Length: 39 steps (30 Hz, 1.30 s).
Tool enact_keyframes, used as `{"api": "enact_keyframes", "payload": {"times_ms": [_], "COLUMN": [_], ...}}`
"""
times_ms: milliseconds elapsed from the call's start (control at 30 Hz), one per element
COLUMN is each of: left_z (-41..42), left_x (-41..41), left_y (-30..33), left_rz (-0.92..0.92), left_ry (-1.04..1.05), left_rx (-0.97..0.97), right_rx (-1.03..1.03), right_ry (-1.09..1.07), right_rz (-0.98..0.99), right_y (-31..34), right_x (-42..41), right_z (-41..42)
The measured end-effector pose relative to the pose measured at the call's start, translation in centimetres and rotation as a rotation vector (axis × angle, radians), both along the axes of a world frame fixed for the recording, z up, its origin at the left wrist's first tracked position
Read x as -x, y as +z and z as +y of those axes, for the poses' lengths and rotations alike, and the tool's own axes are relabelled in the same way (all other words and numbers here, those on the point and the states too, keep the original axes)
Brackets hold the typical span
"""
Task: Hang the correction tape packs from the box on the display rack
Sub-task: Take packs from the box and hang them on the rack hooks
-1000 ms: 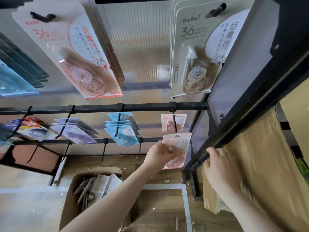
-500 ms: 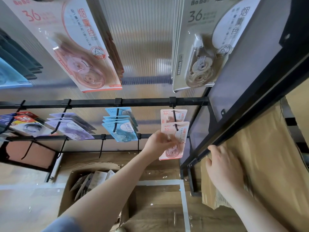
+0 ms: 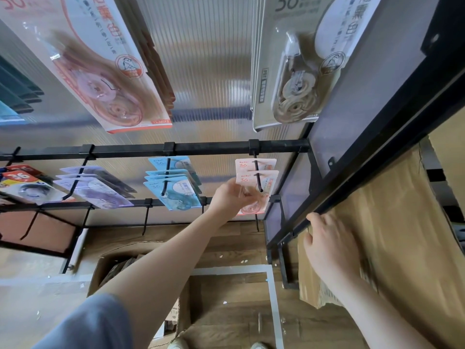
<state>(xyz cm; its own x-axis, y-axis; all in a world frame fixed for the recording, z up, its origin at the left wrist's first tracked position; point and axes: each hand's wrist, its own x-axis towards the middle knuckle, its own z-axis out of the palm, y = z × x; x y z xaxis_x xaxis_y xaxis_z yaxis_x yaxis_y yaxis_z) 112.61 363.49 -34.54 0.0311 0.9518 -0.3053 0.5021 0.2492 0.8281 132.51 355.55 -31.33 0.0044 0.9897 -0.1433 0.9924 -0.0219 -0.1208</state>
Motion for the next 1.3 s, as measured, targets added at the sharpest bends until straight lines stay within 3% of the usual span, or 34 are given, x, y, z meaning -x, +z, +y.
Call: {"api": "enact_keyframes", "payload": {"times_ms": [433, 667, 833, 1300], "left_z": [-1.2, -7.4, -11.8, -21.8], "left_x": [1.7, 6.0, 10.1, 20.1], "left_y": [-0.3, 0.4, 0.5, 0.8], "left_rz": [0.157, 0.601, 0.775, 0.904], "left_ry": [0.135, -0.006, 0.027, 0.267], "left_rx": [-0.125, -0.382, -0.511, -0.247], "right_rx": [-0.012, -0.034, -0.062, -0.163], "right_ry": [0.037, 0.148, 0.216, 0.521], "right_rz": [0.006, -0.009, 0.02, 0.1], "right_y": [0.1, 0.8, 0.2, -2.3], "right_x": [1.3, 3.5, 5.8, 16.9], "right_z": [0.0, 0.2, 0.7, -0.9]}}
